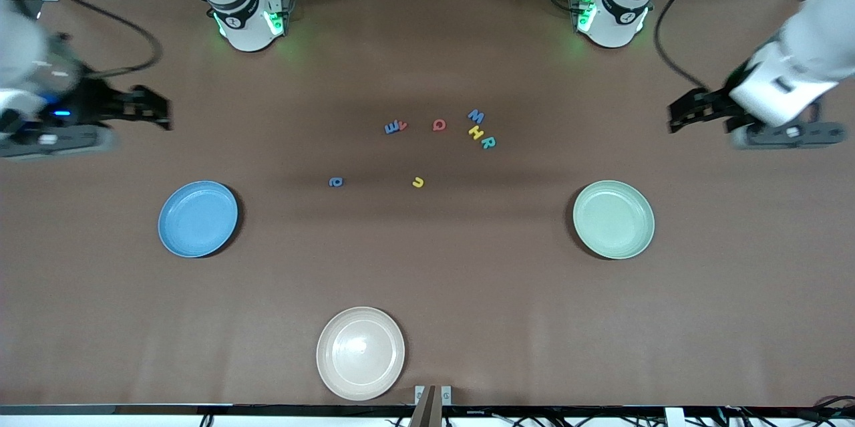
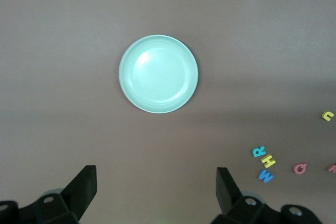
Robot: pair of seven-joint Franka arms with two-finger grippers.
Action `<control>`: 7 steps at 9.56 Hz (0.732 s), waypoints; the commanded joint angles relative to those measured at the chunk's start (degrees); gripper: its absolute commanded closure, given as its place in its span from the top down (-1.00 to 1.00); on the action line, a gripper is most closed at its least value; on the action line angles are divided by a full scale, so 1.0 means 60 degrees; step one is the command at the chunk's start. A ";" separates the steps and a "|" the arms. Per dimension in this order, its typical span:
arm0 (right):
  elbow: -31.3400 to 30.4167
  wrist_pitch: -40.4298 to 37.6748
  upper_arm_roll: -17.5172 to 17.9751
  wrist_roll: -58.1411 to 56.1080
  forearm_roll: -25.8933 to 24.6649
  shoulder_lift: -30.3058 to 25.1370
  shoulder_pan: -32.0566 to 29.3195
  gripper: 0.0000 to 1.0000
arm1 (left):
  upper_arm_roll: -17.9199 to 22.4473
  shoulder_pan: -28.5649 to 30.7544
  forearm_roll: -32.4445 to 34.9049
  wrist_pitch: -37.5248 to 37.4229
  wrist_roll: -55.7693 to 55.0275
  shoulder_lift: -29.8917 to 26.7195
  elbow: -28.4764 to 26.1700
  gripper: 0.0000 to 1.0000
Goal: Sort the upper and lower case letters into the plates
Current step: 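Move both grippers from rest toward the foam letters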
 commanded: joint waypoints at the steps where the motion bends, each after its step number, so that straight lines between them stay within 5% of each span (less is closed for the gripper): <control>1: -0.1188 0.1090 -0.0078 0.1191 -0.0086 -0.0034 0.1437 1.00 | -0.0900 0.0040 -0.0178 0.1211 -0.1849 -0.0091 -0.1196 1.00; 4: -0.3021 0.3506 -0.0078 0.2800 -0.0057 0.0519 0.3225 1.00 | -0.2103 0.0011 -0.0018 0.2445 -0.4038 0.0683 -0.1612 1.00; 7: -0.4233 0.6123 -0.0049 0.4825 -0.0043 0.1708 0.4884 1.00 | -0.2414 -0.0615 0.0622 0.3688 -0.5662 0.1591 -0.1962 1.00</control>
